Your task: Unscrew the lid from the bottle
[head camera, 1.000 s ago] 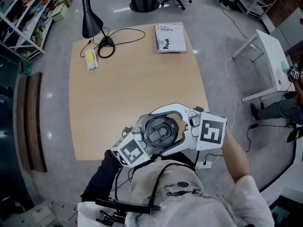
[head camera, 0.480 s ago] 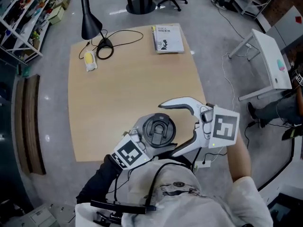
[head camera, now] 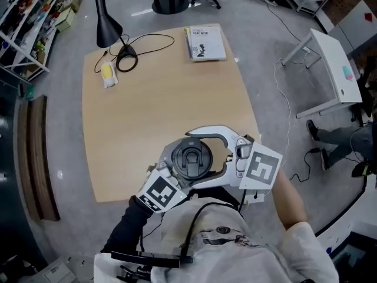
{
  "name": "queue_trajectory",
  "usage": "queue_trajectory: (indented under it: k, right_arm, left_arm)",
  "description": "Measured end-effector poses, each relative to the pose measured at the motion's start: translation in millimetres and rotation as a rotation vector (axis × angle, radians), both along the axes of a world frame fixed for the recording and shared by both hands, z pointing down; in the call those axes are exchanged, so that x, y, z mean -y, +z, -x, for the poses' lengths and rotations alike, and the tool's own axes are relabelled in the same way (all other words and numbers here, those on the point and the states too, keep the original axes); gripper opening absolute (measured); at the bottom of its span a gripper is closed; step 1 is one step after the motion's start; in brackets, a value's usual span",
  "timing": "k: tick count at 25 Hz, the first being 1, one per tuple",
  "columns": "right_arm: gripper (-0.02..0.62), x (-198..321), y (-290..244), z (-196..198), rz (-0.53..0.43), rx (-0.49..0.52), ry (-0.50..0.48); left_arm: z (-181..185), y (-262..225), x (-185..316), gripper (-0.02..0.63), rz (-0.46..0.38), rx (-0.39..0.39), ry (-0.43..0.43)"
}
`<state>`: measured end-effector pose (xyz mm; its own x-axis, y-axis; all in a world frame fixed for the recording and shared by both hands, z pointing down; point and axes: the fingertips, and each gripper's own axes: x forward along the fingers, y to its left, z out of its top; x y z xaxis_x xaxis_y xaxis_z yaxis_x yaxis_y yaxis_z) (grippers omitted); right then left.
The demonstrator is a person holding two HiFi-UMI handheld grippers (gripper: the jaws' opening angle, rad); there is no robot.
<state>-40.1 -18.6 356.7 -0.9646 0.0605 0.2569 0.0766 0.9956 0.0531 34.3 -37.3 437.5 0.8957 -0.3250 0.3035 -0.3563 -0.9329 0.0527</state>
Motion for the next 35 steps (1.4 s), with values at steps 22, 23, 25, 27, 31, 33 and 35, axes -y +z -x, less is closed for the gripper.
queue_trajectory:
  k: [22, 23, 25, 27, 31, 33, 35]
  right_arm:
    - [0.479, -7.4, 8.2, 13.5, 0.009, -0.019, -0.151]
    - [0.479, -11.7, 6.5, 9.9, 0.005, -0.006, -0.248]
    - [0.480, -16.7, 3.1, 1.1, 0.031, 0.014, -0.436]
    - [0.480, -15.3, 0.0, -6.2, 0.120, 0.009, -0.561]
    - [0.564, 18.7, -3.6, -14.1, 0.189, -0.056, -0.429]
    - [0.569, 45.8, -14.4, -18.2, 0.179, 0.002, -0.188]
    - [0.569, 59.8, -10.3, -19.2, 0.143, -0.014, 0.025]
  left_arm:
    - [-5.8, -2.9, -11.7, 0.428, 0.035, -0.041, 0.191]
    - [-9.1, -3.9, -15.3, 0.428, 0.035, -0.051, 0.243]
    - [-17.2, -7.4, -19.2, 0.428, 0.048, -0.087, 0.332]
    - [-24.5, -12.7, -17.2, 0.428, 0.073, -0.134, 0.372]
    - [-19.4, -7.8, 9.4, 0.428, 0.053, -0.102, 0.264]
    - [-5.9, 0.8, 32.8, 0.428, 0.013, -0.031, 0.136]
    - [9.1, 5.5, 55.1, 0.428, -0.033, 0.034, -0.001]
